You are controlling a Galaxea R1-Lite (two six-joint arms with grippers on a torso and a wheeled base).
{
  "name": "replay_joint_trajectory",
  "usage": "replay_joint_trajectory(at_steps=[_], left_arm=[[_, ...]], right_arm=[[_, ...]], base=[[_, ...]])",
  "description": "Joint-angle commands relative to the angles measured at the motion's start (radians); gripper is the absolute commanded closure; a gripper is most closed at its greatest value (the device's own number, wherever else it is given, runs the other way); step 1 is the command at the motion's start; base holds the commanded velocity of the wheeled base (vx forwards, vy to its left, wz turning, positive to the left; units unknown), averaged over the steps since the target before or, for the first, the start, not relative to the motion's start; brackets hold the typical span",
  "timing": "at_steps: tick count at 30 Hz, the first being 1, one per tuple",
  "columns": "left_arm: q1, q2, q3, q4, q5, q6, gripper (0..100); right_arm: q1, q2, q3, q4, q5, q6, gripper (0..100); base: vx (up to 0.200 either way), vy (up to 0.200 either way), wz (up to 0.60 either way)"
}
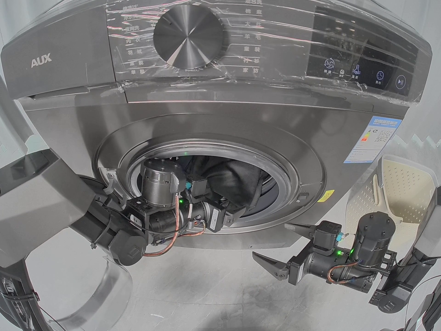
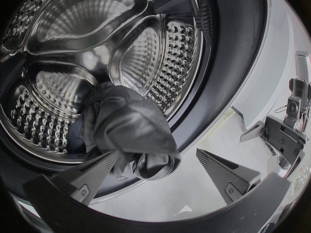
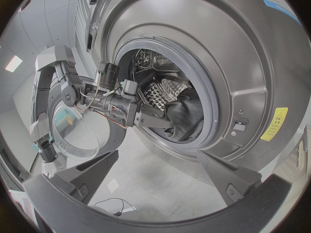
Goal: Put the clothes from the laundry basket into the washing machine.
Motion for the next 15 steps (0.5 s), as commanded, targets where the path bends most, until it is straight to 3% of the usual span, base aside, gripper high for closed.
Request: replay_joint_trajectory(at_steps=[1,11,15], left_arm=[[0.005,-0.02,-0.036,0.001,0.015,-0.002,0],[0.013,0.203,-0.132,-0.071,0.078,0.006,0],[0.031,0.261,-0.186,-0.07,0.098,0.032,0]], right_arm=[[0.0,0.001,-0.001,0.0,0.001,0.0,0],[0.0,0.001,-0.002,0.0,0.001,0.0,0],[0.0,0.001,-0.001,0.0,0.001,0.0,0]], base=[[0.0,0.0,0.0],[0.0,0.0,0.0],[0.0,0.0,0.0]])
